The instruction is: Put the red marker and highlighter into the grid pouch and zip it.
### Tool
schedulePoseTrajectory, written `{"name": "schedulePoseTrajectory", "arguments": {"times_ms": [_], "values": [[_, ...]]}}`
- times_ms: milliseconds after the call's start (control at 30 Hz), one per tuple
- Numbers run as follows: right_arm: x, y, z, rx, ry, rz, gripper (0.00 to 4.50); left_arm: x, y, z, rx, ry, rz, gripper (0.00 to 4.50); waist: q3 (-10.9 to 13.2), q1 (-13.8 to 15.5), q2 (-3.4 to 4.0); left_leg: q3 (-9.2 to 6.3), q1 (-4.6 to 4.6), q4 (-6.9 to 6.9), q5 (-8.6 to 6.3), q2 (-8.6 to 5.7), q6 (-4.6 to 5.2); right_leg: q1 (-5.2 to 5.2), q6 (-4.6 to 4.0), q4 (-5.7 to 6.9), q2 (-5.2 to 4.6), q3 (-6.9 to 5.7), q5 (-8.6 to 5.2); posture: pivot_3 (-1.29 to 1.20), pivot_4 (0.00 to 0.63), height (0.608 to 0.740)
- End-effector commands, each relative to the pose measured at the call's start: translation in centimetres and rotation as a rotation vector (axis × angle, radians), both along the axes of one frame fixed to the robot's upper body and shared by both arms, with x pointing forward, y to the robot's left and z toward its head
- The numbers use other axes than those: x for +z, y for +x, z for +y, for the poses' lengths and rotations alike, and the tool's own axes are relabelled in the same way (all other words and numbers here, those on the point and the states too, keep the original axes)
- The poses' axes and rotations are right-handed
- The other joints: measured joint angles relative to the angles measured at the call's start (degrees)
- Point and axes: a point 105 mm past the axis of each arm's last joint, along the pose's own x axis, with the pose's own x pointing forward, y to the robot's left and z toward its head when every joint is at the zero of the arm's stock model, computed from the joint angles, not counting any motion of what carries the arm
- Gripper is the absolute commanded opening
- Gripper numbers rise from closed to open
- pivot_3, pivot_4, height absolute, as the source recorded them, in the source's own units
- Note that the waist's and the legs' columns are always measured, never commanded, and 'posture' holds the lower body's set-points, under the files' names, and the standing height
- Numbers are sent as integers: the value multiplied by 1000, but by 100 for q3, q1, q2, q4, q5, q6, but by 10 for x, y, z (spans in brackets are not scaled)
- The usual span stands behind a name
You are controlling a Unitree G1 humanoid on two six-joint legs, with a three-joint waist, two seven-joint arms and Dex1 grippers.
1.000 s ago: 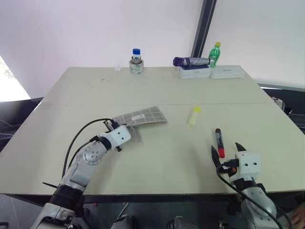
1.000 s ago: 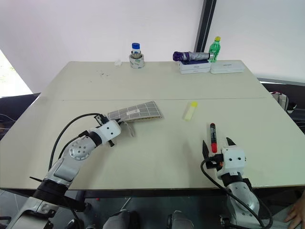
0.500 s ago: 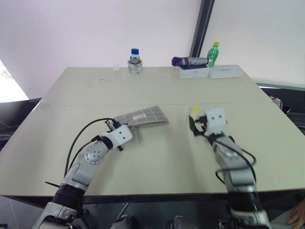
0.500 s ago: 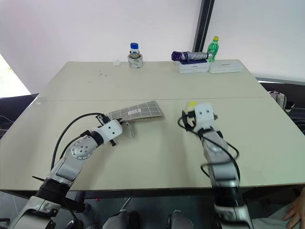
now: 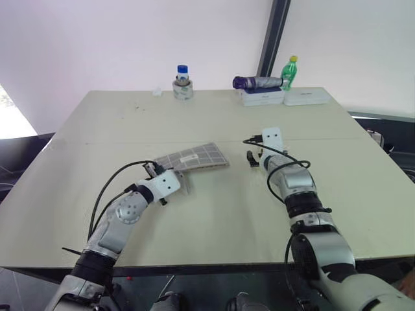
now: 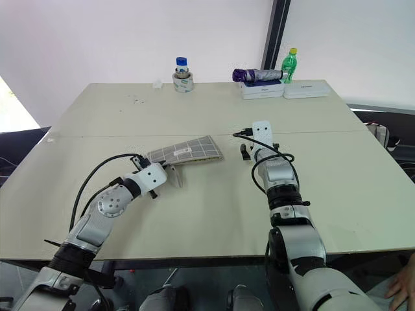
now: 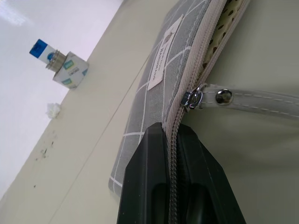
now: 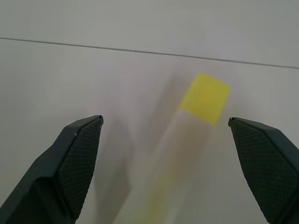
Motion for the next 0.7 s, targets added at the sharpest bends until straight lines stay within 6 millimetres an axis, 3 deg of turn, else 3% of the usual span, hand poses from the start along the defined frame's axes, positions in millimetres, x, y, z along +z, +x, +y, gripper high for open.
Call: {"name": "schedulePoseTrajectory", "arguments": {"times_ms": [33, 233, 333, 500, 600, 700], "values": [[8, 2, -1, -21, 1, -20, 4464, 14, -2, 2, 10, -10, -51, 0, 0, -3, 0, 0, 0, 0, 0, 0, 0, 0, 0, 0, 0, 0, 0, 0, 150, 738], [-16, -8, 9, -13, -15, 45, 4464, 17, 1, 1, 13, -16, -58, 0, 0, -9, 0, 0, 1, -1, 0, 2, 0, -1, 0, 0, 0, 1, 0, 0, 150, 738], [-19, -10, 6, -22, 1, 45, 3705, 19, 2, -1, 10, -17, -62, 0, 0, -6, 1, 0, 1, -1, 0, 2, -1, -1, 0, 0, -1, 1, 0, 0, 150, 738], [-14, -11, 2, -26, -20, 21, 1058, 19, 3, -2, 3, -17, -62, 0, 0, 25, 0, 0, 0, -1, 0, 1, 0, 1, 0, 0, -4, 1, 0, 0, 150, 738], [4, -8, -6, 4, -33, -73, 911, 20, 3, -4, -1, -19, -62, 0, 0, 30, 0, -1, 0, -1, 0, 0, 0, 0, 0, 0, -5, 1, 0, 0, 150, 738], [37, -10, 14, 292, -130, -236, 911, 21, 3, -5, -7, -24, -64, 0, 2, 23, 3, 0, -2, -1, -1, -2, 2, 0, 0, -2, -5, 1, 0, 0, 150, 738]]}}
